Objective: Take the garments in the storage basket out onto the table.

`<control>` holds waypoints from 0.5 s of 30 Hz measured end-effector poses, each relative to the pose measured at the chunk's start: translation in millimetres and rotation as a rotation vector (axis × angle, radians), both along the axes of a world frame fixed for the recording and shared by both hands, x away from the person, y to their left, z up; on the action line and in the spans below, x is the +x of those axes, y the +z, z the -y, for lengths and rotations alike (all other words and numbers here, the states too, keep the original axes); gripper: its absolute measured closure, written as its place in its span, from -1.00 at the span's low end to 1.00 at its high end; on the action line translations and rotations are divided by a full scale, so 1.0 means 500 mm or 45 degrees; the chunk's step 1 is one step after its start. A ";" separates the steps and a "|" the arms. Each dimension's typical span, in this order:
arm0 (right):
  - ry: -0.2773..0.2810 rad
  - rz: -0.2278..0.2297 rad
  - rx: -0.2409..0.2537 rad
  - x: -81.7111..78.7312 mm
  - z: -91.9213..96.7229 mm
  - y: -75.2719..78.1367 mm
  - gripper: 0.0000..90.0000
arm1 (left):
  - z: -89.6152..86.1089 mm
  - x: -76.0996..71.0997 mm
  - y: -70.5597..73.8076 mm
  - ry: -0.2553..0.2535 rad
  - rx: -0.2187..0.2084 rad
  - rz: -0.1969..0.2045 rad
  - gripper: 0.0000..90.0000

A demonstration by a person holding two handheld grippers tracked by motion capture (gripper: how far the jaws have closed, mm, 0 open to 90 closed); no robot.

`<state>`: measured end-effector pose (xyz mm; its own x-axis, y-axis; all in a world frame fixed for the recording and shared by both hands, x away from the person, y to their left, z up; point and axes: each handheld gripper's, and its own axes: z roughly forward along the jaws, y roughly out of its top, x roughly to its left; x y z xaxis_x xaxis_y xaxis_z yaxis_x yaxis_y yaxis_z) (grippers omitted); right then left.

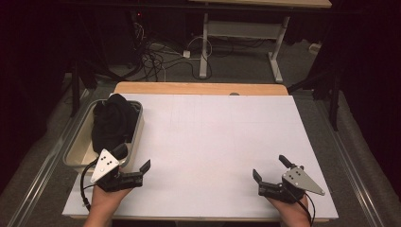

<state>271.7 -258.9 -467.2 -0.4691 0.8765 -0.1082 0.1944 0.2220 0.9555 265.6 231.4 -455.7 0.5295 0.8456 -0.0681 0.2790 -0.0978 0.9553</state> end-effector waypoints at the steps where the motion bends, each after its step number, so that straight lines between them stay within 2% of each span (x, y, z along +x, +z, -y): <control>1: 0.000 0.000 0.000 0.000 0.000 0.000 -1.00 | 0.000 0.000 0.000 0.000 0.000 0.000 -1.00; 3: -0.003 0.013 -0.019 -0.005 0.008 -0.005 -1.00 | 0.003 0.000 0.003 -0.016 0.021 -0.011 -1.00; 7: -0.014 -0.001 0.006 -0.006 0.014 -0.008 -1.00 | 0.004 0.000 0.002 -0.008 0.014 -0.025 -1.00; 8: -0.018 0.001 0.014 -0.006 0.015 -0.007 -1.00 | 0.004 -0.003 0.001 -0.012 0.030 -0.022 -1.00; 15: 0.000 0.022 0.029 0.000 0.009 -0.001 -1.00 | 0.003 -0.006 -0.001 -0.026 0.029 -0.024 -1.00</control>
<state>271.5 -263.3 -467.8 -0.4675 0.8787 -0.0961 0.1777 0.1999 0.9636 262.4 229.9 -456.1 0.5453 0.8362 -0.0588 0.2944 -0.1253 0.9474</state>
